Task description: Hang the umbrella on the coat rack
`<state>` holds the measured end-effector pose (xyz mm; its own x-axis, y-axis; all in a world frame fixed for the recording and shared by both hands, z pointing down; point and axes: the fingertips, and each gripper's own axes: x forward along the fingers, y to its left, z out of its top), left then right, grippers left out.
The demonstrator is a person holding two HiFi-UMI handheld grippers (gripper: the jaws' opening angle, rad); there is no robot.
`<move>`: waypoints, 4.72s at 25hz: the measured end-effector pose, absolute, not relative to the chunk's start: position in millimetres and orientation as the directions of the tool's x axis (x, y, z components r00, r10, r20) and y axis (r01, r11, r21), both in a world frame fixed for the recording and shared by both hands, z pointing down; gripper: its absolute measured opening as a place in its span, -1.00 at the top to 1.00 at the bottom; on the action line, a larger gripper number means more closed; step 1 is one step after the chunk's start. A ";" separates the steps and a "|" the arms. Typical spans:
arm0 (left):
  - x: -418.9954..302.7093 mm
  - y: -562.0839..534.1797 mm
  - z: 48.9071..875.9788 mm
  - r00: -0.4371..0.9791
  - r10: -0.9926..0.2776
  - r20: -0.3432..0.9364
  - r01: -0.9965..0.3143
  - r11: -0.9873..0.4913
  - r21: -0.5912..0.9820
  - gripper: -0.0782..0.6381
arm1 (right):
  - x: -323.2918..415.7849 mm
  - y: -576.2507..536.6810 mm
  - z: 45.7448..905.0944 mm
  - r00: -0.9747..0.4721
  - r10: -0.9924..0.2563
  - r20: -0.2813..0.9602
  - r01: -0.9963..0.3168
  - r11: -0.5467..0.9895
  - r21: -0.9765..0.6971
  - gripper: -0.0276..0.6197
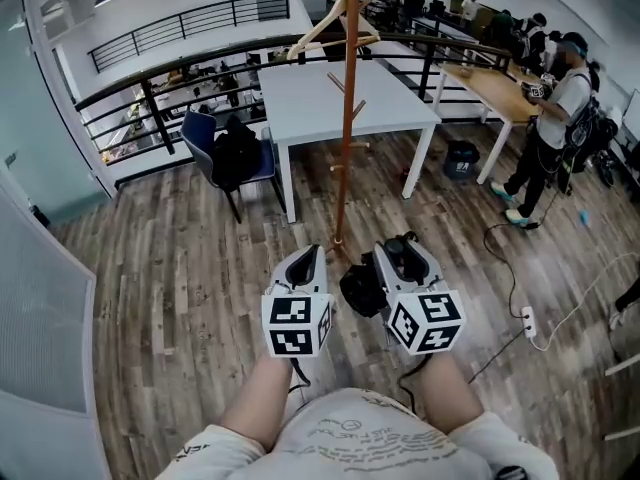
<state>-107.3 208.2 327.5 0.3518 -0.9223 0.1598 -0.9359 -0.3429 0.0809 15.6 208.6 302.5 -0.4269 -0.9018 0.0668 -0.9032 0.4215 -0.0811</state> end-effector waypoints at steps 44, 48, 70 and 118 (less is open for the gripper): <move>-126.7 -144.1 361.3 0.359 -0.901 0.244 -0.933 -0.356 0.058 0.77 | -2.6 -137.4 330.9 -0.524 -0.847 0.090 -0.850 0.513 -0.117 0.41; -106.9 -184.3 367.1 0.396 -0.882 0.256 -0.917 -0.395 0.061 0.77 | 20.5 -168.0 347.0 -0.490 -0.864 0.119 -0.871 0.477 -0.120 0.41; -90.5 -278.2 416.3 0.413 -0.845 0.339 -0.904 -0.426 0.041 0.77 | 32.6 -271.5 477.1 -0.544 -0.774 0.323 -0.834 0.540 -0.112 0.41; -135.8 -284.0 454.5 0.356 -0.825 0.439 -0.926 -0.376 0.045 0.77 | -16.8 -311.4 501.2 -0.641 -0.697 0.321 -0.767 0.603 -0.219 0.41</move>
